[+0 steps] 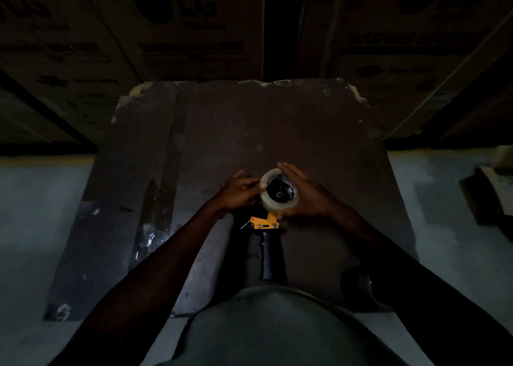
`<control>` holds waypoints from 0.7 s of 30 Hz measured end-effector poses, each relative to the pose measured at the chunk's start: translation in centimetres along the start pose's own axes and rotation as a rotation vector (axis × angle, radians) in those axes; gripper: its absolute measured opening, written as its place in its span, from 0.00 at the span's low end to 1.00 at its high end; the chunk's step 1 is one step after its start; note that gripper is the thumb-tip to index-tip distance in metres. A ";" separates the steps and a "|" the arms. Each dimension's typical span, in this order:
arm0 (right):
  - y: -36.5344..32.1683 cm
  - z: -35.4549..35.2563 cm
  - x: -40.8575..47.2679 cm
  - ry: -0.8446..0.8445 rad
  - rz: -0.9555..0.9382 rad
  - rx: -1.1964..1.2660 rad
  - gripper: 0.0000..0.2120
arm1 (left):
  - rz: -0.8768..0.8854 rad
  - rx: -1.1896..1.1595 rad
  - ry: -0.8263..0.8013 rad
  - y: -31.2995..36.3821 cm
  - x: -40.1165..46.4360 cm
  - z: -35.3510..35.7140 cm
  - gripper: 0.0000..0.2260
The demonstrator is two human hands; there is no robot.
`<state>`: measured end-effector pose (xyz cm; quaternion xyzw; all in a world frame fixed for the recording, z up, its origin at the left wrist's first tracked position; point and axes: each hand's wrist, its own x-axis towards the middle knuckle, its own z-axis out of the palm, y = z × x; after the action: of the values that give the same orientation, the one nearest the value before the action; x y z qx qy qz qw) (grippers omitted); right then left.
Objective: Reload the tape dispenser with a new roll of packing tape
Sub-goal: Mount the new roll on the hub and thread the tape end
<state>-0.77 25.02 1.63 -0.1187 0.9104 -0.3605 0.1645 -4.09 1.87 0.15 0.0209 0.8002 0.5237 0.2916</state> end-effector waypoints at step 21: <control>1.2 0.2 -1.4 0.016 0.522 1.035 0.10 | 0.049 -0.183 -0.138 -0.4 -1.0 0.4 0.14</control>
<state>0.48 26.25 0.98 0.2082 0.6159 -0.7073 0.2777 -2.97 1.69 0.08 0.0495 0.7264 0.5988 0.3338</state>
